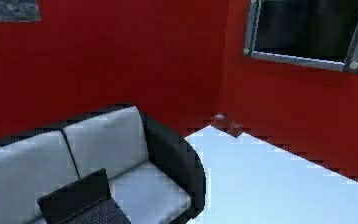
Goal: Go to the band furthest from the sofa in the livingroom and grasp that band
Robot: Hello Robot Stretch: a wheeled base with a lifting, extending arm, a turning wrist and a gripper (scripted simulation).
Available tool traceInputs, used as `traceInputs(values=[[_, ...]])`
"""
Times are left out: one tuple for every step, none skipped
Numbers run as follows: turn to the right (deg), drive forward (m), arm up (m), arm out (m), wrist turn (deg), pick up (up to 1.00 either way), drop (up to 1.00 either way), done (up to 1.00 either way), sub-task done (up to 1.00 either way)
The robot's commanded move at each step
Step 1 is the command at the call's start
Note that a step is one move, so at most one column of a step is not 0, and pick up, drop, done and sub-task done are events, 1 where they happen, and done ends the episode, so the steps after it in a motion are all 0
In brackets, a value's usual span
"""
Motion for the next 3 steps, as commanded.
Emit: traceInputs(values=[[45.0, 0.0, 0.0, 0.0, 0.0, 0.0, 0.0, 0.0, 0.0], [45.0, 0.0, 0.0, 0.0, 0.0, 0.0, 0.0, 0.0, 0.0], [18.0, 0.0, 0.0, 0.0, 0.0, 0.0, 0.0, 0.0, 0.0]])
